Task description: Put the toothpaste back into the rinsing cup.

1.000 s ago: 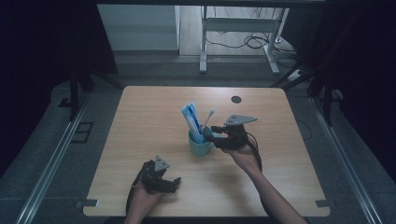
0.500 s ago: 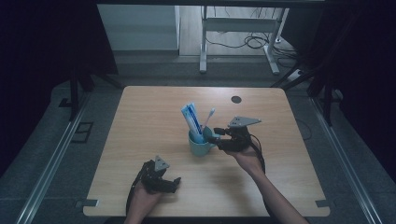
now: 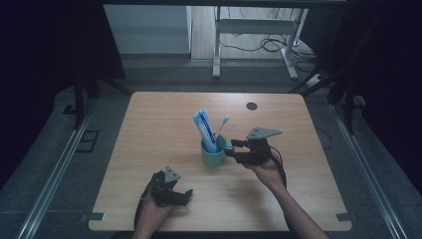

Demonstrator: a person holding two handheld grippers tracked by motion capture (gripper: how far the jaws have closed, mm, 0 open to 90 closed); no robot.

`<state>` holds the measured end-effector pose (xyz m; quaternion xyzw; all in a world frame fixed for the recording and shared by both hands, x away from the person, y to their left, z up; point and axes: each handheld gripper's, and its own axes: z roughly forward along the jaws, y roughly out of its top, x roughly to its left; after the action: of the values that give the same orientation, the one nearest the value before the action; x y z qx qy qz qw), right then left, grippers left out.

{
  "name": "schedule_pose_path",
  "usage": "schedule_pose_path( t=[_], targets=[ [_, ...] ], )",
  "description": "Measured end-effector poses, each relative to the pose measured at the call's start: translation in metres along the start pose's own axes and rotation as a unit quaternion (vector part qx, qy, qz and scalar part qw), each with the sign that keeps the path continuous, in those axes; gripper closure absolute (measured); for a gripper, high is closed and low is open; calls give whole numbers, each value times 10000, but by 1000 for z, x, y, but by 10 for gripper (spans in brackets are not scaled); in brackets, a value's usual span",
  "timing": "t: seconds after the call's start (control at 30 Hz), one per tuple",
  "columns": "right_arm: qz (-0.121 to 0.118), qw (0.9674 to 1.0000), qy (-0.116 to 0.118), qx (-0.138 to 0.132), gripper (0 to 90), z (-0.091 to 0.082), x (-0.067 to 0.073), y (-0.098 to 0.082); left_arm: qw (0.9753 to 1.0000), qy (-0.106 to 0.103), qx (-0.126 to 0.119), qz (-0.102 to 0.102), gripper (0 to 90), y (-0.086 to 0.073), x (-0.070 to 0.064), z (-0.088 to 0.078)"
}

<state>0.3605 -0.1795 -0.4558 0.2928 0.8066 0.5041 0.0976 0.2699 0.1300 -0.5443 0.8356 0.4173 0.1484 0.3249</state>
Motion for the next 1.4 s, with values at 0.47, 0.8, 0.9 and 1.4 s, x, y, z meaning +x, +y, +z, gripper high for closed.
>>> schedule_pose_path(
  t=[0.47, 0.8, 0.9, 1.4],
  targets=[
    [4, 10000, -28, 10, 485, -15, -3, -8, 10000, 2, -15, 2, 36, 0, 0, 0],
    [-2, 10000, -79, 4, 484, -26, -6, -14, 10000, 2, -25, -9, 36, 0, 0, 0],
    [-38, 9999, -103, 11, 483, -29, -6, -16, 10000, 3, -34, -20, 36, 0, 0, 0],
    [-53, 9996, -266, 56, 463, -50, -10, -34, 10000, -1, -36, -12, 36, 0, 0, 0]
  ],
)
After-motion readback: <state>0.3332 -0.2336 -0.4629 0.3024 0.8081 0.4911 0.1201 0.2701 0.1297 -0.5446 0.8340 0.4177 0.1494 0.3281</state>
